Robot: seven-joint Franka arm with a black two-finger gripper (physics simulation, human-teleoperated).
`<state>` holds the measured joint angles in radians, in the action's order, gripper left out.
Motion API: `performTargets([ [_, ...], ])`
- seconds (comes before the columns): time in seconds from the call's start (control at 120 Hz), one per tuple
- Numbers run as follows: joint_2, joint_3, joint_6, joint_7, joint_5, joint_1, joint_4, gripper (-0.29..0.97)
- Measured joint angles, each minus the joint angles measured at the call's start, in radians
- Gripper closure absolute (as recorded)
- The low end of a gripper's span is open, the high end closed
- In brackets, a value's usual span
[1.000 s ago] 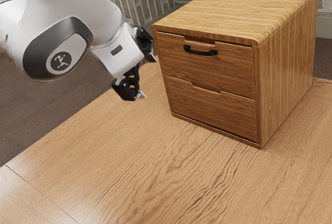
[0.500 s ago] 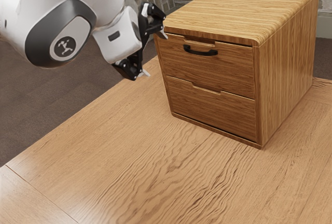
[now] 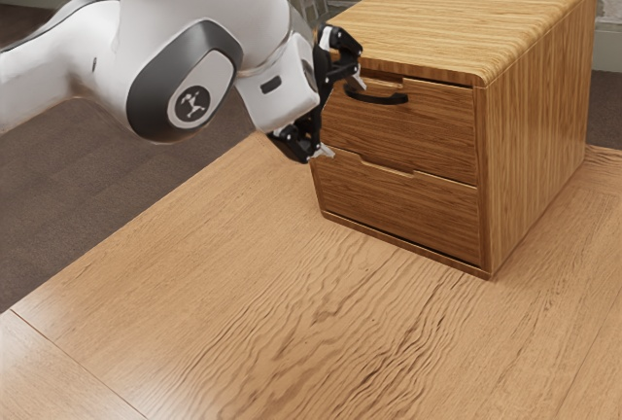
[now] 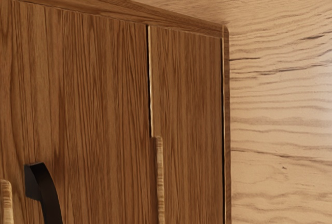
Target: Pull the drawer handle with one arm to open the drawer
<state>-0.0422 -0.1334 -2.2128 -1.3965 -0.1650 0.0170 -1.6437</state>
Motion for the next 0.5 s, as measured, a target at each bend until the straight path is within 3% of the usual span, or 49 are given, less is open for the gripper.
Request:
performTargets([
  [0.5,0.078,0.014,-0.091,0.049,0.007,-0.028,0.006,0.0],
])
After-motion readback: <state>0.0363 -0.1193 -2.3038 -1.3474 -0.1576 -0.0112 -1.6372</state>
